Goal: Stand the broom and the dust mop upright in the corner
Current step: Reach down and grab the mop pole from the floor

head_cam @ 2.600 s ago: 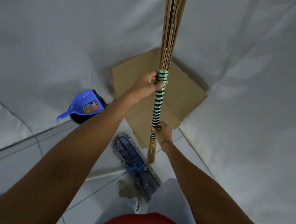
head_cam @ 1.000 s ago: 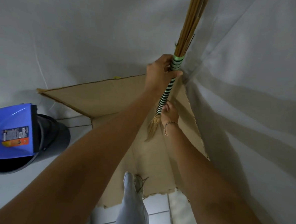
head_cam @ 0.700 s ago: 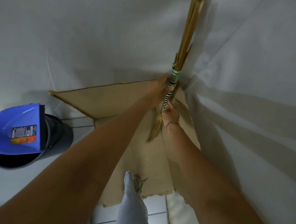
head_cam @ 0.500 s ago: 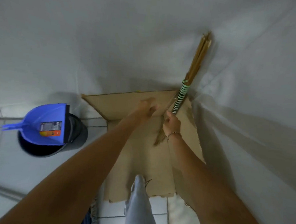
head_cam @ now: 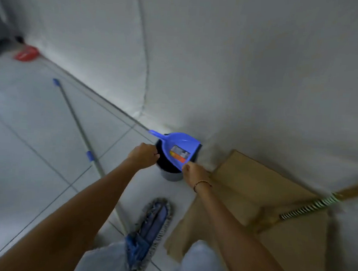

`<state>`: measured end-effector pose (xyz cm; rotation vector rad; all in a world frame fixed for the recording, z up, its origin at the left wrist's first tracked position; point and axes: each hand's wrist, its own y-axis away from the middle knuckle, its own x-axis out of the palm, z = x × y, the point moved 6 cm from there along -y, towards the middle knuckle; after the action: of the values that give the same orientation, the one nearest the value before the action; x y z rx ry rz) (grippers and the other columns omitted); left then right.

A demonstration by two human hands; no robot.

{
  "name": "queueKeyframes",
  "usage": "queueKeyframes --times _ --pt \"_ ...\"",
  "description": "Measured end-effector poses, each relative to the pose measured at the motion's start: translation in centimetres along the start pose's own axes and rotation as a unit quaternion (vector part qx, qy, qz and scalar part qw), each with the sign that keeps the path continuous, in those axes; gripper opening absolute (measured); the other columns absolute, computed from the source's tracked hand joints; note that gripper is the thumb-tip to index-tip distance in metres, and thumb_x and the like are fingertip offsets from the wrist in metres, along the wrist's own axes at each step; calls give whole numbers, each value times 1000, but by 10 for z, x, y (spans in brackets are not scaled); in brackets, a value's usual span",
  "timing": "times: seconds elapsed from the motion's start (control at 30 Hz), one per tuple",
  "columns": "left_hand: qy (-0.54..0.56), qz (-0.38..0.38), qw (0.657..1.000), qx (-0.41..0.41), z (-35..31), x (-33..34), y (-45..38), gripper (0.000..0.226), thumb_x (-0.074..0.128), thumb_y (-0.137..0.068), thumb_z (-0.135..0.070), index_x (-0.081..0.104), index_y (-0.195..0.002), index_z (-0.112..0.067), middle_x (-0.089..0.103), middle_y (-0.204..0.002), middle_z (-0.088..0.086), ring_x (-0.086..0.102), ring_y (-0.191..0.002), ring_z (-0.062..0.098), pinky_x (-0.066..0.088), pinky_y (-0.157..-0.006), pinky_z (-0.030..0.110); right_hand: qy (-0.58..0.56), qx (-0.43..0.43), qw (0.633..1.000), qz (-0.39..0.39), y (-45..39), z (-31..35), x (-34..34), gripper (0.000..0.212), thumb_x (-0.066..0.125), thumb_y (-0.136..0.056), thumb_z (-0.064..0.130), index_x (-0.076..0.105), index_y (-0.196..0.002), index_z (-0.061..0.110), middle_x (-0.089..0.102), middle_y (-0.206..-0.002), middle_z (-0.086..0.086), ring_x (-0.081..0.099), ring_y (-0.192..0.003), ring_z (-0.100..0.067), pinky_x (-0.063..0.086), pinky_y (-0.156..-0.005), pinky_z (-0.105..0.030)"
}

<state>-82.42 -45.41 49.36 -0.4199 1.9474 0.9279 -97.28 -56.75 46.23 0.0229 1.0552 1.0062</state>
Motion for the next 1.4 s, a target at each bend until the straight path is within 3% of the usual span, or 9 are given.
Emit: queueKeyframes --times 0.17,0.3,0.43,0.5,0.73,0.9,1.13,1.3,1.4 --pt "102 -29 991 -82 191 -71 55 33 42 -92 -27 63 -111 -9 65 -119 17 57 -112 35 49 -95 41 18 14 999 48 6 171 96 29 46 -89 19 67 -86 -1 68 -103 -24 63 -97 -37 51 -85 -39" --pt "187 -15 973 -138 322 -105 97 33 42 -95 -21 65 -112 -5 66 -118 15 60 -111 31 48 -96 36 64 19 994 90 8 266 168 34 46 -87 18 47 -53 12 63 -75 -13 60 -76 -25 53 -76 -38" --pt "185 0 968 -168 444 -131 139 31 42 -95 -17 63 -113 -5 66 -119 14 60 -111 31 47 -99 39 115 7 984 137 13 352 231 24 43 -89 22 63 -81 12 67 -92 -14 57 -77 -27 42 -68 -27" --pt "186 5 966 -179 485 -141 154 31 41 -94 -16 63 -110 -1 67 -117 16 60 -109 32 48 -98 40 119 -14 981 152 16 391 255 23 42 -90 20 59 -76 12 61 -84 -12 55 -73 -25 39 -65 -25" --pt "149 2 974 -173 555 -163 162 35 43 -96 -25 59 -122 -9 63 -126 11 55 -118 29 45 -101 41 90 -31 984 151 -6 464 287 25 43 -90 18 57 -72 8 64 -85 -15 53 -72 -22 39 -65 -23" --pt "123 -11 977 -172 601 -196 133 36 42 -96 -25 55 -126 -8 59 -132 12 52 -122 31 43 -103 40 75 -5 988 135 -41 491 293 35 42 -87 15 42 -52 22 61 -82 -10 55 -75 -23 43 -67 -26" --pt "128 26 978 -162 656 -236 47 34 40 -97 -18 59 -118 -1 61 -126 14 55 -117 32 45 -100 36 46 83 981 168 -106 492 332 19 41 -87 14 57 -77 12 70 -98 -18 57 -74 -25 45 -66 -29" --pt "160 60 978 -120 662 -253 -5 26 42 -96 -21 60 -102 -2 63 -113 12 56 -116 30 42 -92 30 42 123 973 190 -130 503 346 23 40 -89 16 57 -73 11 68 -95 -17 57 -76 -25 44 -69 -28" --pt "245 73 958 -130 665 -261 -34 32 48 -95 -26 59 -120 -8 63 -121 11 56 -118 28 42 -97 33 20 145 972 181 -138 506 347 22 41 -89 17 58 -78 7 67 -95 -18 62 -82 -29 49 -72 -31"
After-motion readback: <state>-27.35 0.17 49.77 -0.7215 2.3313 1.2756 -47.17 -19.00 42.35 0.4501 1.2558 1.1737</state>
